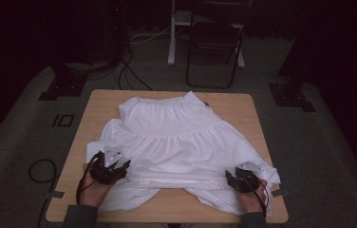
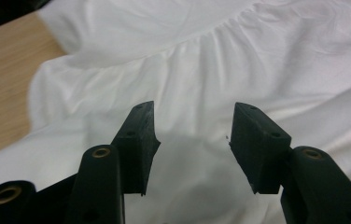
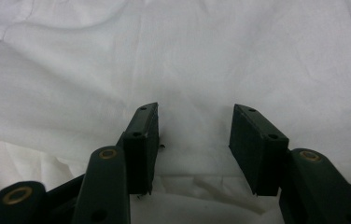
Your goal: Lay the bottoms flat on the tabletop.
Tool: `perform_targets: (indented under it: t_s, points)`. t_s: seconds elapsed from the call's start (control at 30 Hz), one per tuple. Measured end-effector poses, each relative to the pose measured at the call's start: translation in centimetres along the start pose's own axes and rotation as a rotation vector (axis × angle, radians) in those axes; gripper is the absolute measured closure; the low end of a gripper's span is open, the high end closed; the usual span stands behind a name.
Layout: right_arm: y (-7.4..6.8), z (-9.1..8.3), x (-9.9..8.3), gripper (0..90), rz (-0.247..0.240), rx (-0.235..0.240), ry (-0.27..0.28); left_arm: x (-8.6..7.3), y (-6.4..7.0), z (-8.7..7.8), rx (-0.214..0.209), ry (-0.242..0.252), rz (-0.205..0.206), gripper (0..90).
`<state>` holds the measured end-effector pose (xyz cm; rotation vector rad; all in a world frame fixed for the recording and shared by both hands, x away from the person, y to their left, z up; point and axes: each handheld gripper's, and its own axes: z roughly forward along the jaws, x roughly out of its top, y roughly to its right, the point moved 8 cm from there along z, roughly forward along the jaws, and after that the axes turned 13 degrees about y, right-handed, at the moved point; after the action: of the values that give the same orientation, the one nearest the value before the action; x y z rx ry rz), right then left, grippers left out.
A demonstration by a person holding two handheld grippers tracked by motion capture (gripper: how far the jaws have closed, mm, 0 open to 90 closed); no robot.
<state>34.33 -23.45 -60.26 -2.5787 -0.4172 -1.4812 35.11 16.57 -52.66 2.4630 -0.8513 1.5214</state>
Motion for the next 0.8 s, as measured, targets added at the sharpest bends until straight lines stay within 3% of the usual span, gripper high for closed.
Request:
perform_targets:
  t_s: [0.07, 0.13, 0.23, 0.4, 0.5, 0.67, 0.8]
  points:
    - [0.0, 0.0, 0.0, 52.0, 0.000, 0.001, 0.000, -0.6, 0.3, 1.4, -0.004, -0.038, -0.001, 51.8]
    - [0.0, 0.0, 0.0, 52.0, 0.000, 0.003, 0.000, -1.9, 0.0, 2.6, 0.024, -0.104, -0.003, 52.0]
    - [0.0, 0.0, 0.0, 52.1, 0.001, 0.004, 0.001, -4.4, -0.9, 3.1, 0.059, -0.162, -0.041, 52.6]
    - [0.0, 0.0, 0.0, 52.0, 0.001, 0.002, 0.001, -7.2, -3.1, 1.7, 0.146, -0.219, -0.049, 65.0]
    - [0.0, 0.0, 0.0, 52.1, 0.002, 0.000, 0.002, -8.4, -3.9, 0.3, 0.162, -0.219, -0.068, 71.5]
    - [0.0, 0.0, 0.0, 52.0, 0.002, 0.001, 0.002, -9.9, -5.1, -1.8, 0.226, -0.238, -0.057, 74.4]
    - [0.0, 0.0, 0.0, 52.0, 0.003, 0.002, 0.003, -11.0, -5.9, -3.6, 0.251, -0.240, -0.077, 74.1]
